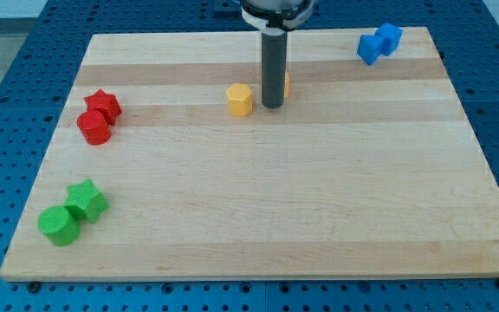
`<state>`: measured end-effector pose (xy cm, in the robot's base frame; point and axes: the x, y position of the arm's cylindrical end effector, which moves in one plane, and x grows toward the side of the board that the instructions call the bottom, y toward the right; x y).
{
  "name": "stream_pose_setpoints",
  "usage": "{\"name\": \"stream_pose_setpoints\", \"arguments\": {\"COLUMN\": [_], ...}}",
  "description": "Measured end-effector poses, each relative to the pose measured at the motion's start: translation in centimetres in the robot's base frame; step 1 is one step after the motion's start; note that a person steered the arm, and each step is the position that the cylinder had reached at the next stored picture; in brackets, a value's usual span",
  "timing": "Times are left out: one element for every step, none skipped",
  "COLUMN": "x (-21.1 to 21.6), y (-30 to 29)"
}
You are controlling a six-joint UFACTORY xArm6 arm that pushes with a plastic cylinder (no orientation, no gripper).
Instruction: Push yellow heart towards top center
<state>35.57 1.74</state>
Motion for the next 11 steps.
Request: {"name": "stream_pose_setpoints", "arguments": {"x": [-2.1,-3.6,-4.4,-3.6,-3.2,-4.3,-6.3,-7.9,-9.4,-9.6,-6.5], "y": [-0.1,-0.1,-0.1,0.0,1.2,1.7,1.2,1.0,1.0,0.8,0.7]}}
